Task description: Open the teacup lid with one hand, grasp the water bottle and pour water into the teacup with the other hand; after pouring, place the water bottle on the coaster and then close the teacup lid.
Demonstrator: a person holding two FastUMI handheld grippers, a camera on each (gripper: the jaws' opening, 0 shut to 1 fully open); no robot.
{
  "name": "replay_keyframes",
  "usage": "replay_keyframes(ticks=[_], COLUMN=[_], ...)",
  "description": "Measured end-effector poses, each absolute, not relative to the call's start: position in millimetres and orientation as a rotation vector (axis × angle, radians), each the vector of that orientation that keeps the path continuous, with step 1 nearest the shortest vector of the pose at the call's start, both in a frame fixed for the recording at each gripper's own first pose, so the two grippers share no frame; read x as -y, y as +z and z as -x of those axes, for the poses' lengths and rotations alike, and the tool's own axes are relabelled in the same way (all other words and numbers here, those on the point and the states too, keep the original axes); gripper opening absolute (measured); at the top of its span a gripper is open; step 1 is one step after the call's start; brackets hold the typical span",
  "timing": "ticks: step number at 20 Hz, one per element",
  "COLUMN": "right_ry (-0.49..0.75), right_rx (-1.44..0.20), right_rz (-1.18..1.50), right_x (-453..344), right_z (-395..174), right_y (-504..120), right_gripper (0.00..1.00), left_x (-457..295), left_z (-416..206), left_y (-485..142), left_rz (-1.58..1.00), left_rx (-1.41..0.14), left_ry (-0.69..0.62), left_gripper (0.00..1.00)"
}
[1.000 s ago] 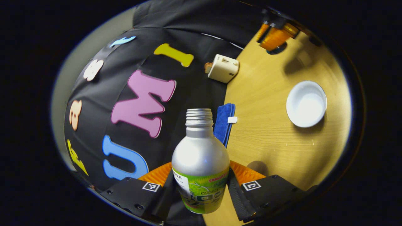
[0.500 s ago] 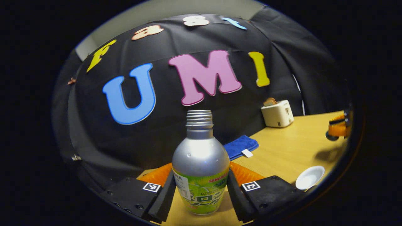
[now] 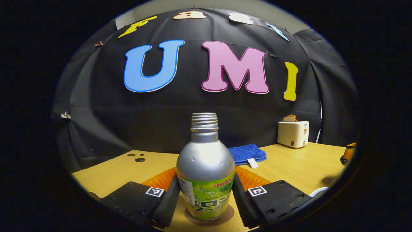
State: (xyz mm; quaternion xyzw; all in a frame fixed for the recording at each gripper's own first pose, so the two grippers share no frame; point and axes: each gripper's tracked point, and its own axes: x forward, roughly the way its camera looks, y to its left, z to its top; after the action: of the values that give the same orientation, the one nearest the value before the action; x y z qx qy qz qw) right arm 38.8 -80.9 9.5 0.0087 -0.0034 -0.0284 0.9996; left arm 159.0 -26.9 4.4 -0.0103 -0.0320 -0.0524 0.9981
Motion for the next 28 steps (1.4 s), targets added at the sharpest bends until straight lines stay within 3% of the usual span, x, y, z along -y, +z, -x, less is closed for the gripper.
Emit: replay_keyframes(ticks=[11, 12, 14, 19, 28], right_ry=[-0.055, -0.055, -0.054, -0.053, -0.053], right_rx=[0.008, 0.008, 0.008, 0.008, 0.008], right_rz=[-0.016, -0.016, -0.015, -0.015, -0.014], right_x=[84, 84, 84, 85, 87], right_z=[-39, -38, -39, -39, -39], right_y=[8, 9, 9, 8, 9], right_gripper=[0.28, 0.28, 0.28, 0.28, 0.28], left_x=[32, 33, 34, 28, 2], left_z=[-155, -149, -141, -116, -50], left_y=[-33, -33, -28, -34, -29], left_rz=[0.02, 0.033, 0.037, 0.014, -0.007], left_rx=[-0.047, -0.045, -0.028, -0.063, 0.02], left_ry=[-0.122, -0.13, -0.135, -0.129, -0.081], left_gripper=[0.84, 0.92, 0.98, 0.98, 0.97])
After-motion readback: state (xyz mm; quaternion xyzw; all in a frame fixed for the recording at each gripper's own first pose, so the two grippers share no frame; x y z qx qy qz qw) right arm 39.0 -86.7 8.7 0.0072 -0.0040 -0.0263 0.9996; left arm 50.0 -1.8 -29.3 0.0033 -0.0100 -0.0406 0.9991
